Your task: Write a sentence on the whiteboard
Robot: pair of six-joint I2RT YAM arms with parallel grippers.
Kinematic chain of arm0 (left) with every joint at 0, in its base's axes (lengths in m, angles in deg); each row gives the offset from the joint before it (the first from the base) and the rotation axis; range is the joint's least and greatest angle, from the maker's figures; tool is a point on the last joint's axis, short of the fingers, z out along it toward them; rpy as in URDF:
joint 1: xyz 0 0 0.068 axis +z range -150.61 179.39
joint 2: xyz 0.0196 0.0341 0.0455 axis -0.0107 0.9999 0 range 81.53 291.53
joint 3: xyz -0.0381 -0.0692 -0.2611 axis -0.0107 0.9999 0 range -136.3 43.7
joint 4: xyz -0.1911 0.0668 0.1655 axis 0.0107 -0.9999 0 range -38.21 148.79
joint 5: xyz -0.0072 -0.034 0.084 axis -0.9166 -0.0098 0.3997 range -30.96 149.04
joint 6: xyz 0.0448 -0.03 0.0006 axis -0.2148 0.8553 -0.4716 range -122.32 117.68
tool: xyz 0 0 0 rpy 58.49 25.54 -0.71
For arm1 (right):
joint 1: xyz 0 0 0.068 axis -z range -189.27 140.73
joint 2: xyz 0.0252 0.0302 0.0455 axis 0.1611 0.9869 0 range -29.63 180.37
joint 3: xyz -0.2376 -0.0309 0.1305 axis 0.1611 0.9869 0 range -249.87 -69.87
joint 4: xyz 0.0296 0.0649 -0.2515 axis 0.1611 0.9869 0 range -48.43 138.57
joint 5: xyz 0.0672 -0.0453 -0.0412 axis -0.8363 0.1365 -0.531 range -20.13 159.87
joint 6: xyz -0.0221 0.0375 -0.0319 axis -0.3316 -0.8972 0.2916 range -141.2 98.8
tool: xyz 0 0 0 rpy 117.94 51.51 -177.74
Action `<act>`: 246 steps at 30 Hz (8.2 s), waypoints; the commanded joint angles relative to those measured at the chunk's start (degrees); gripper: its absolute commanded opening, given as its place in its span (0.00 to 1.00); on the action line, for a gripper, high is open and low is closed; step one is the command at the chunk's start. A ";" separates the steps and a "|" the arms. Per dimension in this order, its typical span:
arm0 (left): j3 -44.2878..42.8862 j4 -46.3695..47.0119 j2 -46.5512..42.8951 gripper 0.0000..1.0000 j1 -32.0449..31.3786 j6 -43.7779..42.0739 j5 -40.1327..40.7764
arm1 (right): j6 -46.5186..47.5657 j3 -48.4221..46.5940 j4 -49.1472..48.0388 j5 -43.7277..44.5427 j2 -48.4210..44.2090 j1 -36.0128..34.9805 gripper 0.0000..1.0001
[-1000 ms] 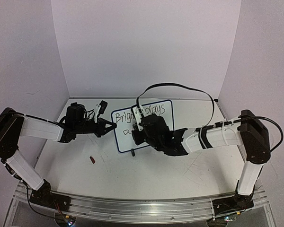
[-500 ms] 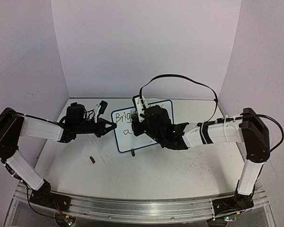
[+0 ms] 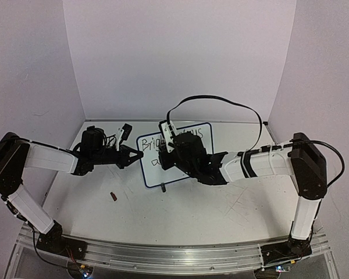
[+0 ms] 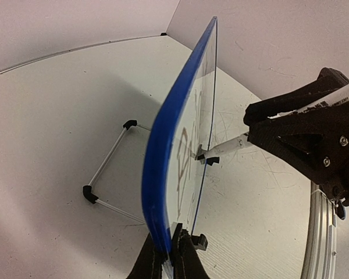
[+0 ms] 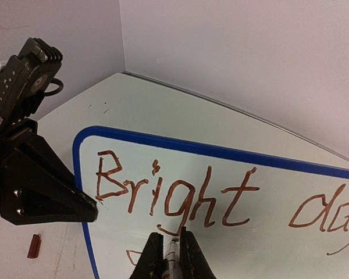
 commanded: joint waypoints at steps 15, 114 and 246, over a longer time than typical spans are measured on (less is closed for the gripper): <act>-0.18 0.81 -0.39 0.00 0.89 -3.72 6.51 | -2.93 1.16 2.24 1.95 1.11 -0.53 0.00; -0.12 0.29 -0.41 0.00 0.90 -4.14 6.59 | -5.96 4.03 2.90 7.48 -1.17 0.22 0.00; -3.02 -4.44 2.41 0.00 0.89 -6.10 7.55 | -2.10 4.89 -5.73 -1.01 -2.65 4.42 0.00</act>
